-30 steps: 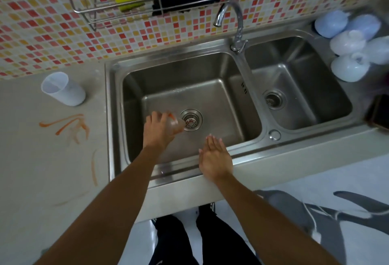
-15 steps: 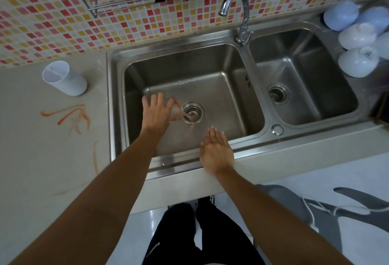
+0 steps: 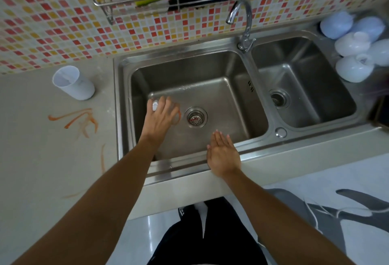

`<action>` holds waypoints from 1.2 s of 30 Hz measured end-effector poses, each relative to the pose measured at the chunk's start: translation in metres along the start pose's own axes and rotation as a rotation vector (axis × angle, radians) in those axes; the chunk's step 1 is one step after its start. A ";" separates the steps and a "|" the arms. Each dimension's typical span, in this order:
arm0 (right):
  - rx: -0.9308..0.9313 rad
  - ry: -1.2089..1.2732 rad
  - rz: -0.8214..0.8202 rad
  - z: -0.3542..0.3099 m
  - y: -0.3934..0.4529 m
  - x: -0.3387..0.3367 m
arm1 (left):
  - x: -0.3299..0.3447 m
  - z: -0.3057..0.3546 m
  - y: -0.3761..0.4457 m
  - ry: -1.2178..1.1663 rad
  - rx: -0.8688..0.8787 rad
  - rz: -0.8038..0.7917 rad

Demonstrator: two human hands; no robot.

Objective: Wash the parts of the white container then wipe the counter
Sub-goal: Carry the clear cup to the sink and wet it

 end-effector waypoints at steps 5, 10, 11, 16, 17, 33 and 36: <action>0.051 0.203 -0.029 0.005 0.002 -0.018 | 0.004 -0.018 0.014 -0.273 -0.228 -0.180; 0.206 0.499 0.183 0.057 0.041 -0.086 | -0.035 -0.009 0.053 -0.636 -0.279 -0.198; 0.205 0.477 0.243 0.073 0.054 -0.106 | -0.045 -0.005 0.061 -0.716 -0.300 -0.202; 0.224 0.447 0.415 0.144 0.117 -0.187 | -0.077 0.022 0.105 -1.072 -0.350 -0.191; 0.224 0.432 0.434 0.156 0.129 -0.196 | -0.080 0.028 0.113 -1.146 -0.358 -0.192; 0.176 0.296 0.197 0.208 0.243 -0.176 | -0.092 0.064 0.170 -1.463 -0.518 -0.197; 0.138 0.280 0.201 0.206 0.245 -0.177 | -0.093 0.065 0.174 -1.466 -0.521 -0.198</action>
Point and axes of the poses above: each hand's wrist, its own y-axis towards the middle knuckle, its own x-axis out of the palm, z = x × y, the point moved 7 cm from there along y, towards the middle knuckle, and after that the axes turned 13 degrees about -x, right-handed, at the moved point
